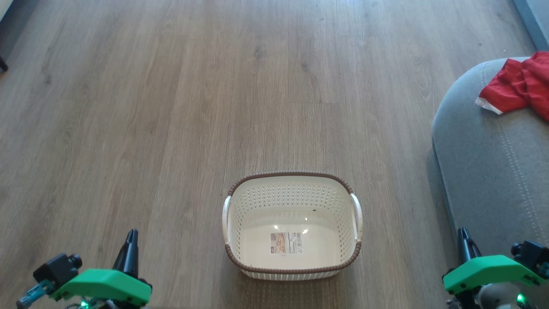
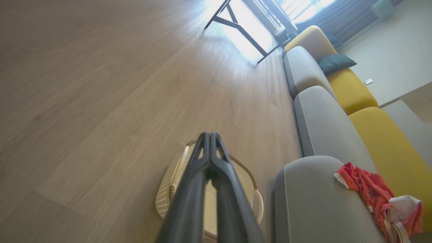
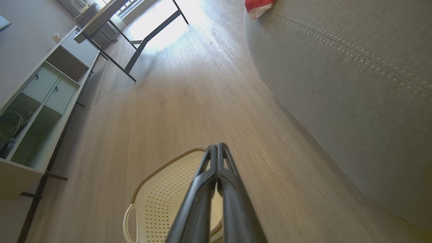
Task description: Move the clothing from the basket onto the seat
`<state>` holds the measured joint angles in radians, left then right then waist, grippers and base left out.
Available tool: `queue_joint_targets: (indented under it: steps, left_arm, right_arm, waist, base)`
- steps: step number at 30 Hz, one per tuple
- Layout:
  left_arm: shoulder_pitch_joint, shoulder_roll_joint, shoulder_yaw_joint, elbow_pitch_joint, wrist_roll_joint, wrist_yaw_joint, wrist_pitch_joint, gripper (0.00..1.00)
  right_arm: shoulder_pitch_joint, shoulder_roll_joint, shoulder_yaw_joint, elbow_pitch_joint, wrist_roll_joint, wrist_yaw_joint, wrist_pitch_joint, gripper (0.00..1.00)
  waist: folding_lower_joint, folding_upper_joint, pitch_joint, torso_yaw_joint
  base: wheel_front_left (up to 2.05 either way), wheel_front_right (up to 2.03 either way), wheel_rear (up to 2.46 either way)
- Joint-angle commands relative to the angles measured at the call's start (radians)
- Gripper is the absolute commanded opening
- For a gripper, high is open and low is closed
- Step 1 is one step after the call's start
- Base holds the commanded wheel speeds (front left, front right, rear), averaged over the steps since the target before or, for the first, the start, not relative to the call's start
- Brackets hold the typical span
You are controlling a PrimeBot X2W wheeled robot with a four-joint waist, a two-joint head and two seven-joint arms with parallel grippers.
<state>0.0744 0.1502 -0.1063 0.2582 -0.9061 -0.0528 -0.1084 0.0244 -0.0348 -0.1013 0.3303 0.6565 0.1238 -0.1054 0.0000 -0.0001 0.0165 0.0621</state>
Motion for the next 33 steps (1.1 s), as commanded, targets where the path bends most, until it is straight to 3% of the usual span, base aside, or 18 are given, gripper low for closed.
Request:
queue_joint_targets:
  steps: [1,33]
  left_arm:
    - [-0.057,0.004,0.032,-0.026,-0.018,-0.005,0.003,0.00]
    - [-0.112,-0.041,0.114,-0.020,-0.320,-0.037,0.098,0.00]
  right_arm:
    - [-0.052,-0.007,0.002,-0.036,0.024,0.003,0.003,0.00]
    - [-0.088,-0.011,-0.005,-0.058,0.432,0.005,0.098,0.00]
  waist:
    - [0.0000,0.0001,0.000,-0.001]
    - [0.0000,0.0001,-0.006,-0.028]
  base:
    - [0.00,0.00,0.00]
    - [0.00,0.00,0.00]
